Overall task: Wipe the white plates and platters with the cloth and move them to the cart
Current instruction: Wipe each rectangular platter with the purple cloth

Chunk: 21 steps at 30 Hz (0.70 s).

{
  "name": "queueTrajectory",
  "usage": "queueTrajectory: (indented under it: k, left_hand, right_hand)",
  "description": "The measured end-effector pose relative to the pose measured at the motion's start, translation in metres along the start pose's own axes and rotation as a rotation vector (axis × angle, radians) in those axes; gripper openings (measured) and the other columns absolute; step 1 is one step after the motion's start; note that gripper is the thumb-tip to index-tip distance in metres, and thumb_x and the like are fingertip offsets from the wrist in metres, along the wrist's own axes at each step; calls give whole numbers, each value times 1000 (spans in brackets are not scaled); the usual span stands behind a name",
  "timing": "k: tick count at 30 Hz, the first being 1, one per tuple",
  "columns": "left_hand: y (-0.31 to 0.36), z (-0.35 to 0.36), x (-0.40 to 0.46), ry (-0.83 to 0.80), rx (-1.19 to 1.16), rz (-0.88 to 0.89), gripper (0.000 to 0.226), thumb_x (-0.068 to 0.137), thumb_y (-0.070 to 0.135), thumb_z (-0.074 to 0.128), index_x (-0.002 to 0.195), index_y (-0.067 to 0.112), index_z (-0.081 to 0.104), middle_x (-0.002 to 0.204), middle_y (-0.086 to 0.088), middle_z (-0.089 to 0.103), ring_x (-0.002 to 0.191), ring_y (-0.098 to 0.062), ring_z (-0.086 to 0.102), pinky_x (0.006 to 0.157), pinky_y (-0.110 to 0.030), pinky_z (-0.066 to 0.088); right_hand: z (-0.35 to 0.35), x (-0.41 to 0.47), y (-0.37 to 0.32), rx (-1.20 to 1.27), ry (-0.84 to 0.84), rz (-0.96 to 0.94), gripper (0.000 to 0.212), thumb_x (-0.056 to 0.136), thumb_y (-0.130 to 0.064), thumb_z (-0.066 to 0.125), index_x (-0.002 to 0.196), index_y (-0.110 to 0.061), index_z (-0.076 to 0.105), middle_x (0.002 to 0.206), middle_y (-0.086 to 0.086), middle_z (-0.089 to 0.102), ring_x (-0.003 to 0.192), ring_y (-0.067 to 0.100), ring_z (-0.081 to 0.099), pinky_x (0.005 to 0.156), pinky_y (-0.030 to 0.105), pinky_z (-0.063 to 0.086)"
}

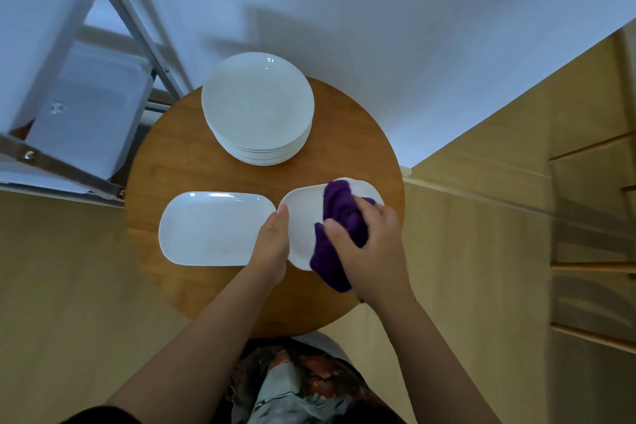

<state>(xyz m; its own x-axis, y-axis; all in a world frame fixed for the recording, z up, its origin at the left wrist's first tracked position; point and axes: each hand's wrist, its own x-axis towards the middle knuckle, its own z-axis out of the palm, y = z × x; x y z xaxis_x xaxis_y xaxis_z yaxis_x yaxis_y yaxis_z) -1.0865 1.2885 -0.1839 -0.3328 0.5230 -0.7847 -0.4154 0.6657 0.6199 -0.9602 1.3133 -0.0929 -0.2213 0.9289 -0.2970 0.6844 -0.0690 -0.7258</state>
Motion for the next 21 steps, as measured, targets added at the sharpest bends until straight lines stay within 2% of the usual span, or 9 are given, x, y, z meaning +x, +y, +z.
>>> queueTrajectory:
  k: [2,4,7,10,13,15,18,20,21]
  left_hand:
    - [8,-10,-13,-95,-142,23,33,99,42,40,116,20,59,102,-4,69,90,-20,67,60,-28,57]
    - [14,-22,-27,-104,-276,0,20,97,35,47,94,24,64,82,-1,72,73,-16,68,49,-22,53]
    - [21,-42,-43,-142,-350,66,29,101,39,36,90,32,61,81,9,72,73,-8,69,56,-25,52]
    - [39,-59,-59,-78,-358,124,34,99,46,32,92,31,62,76,8,74,77,-12,69,55,-23,53]
    - [53,-75,-70,15,-266,211,44,97,55,28,94,30,64,86,1,73,86,-17,68,57,-21,53]
    - [58,-86,-75,71,-231,265,48,97,56,26,94,28,66,92,-2,73,89,-19,68,67,-28,54]
    - [64,-98,-85,114,-232,319,50,96,56,25,97,26,65,99,-6,71,94,-21,66,83,-36,53]
    - [68,-107,-92,128,-268,341,47,95,56,27,93,28,64,96,-6,71,91,-20,66,80,-37,55]
    - [70,-112,-95,141,-298,340,45,95,57,29,90,27,63,90,-4,72,84,-18,68,71,-34,56]
  right_hand:
    - [14,-5,-18,-16,-149,-68,65,82,-57,50,138,-30,33,121,-14,42,110,5,44,78,10,39]
    - [32,-9,-31,-41,-290,-118,63,89,-51,44,145,-31,23,141,-9,41,125,11,42,100,26,41]
    - [58,-15,-43,-121,-278,-229,56,98,-40,37,149,-29,15,154,-4,26,137,15,29,114,35,27]
    - [73,-19,-60,-268,-86,-337,53,98,-39,34,147,-24,24,153,6,28,139,25,26,113,41,27]
    - [82,-22,-83,-355,133,-460,49,93,-33,45,138,-15,44,142,20,43,131,40,39,105,50,37]
    - [88,-21,-97,-442,247,-514,47,88,-31,53,131,-14,53,135,22,50,124,43,46,99,52,39]
    - [92,-18,-114,-561,310,-577,47,82,-28,67,126,-14,59,130,21,54,119,42,51,95,59,40]
    - [87,-12,-118,-594,343,-576,47,79,-26,71,123,-12,61,128,21,56,117,43,53,92,62,40]
    - [82,-8,-118,-597,365,-547,47,78,-23,73,122,-10,62,127,21,57,117,43,53,91,63,40]
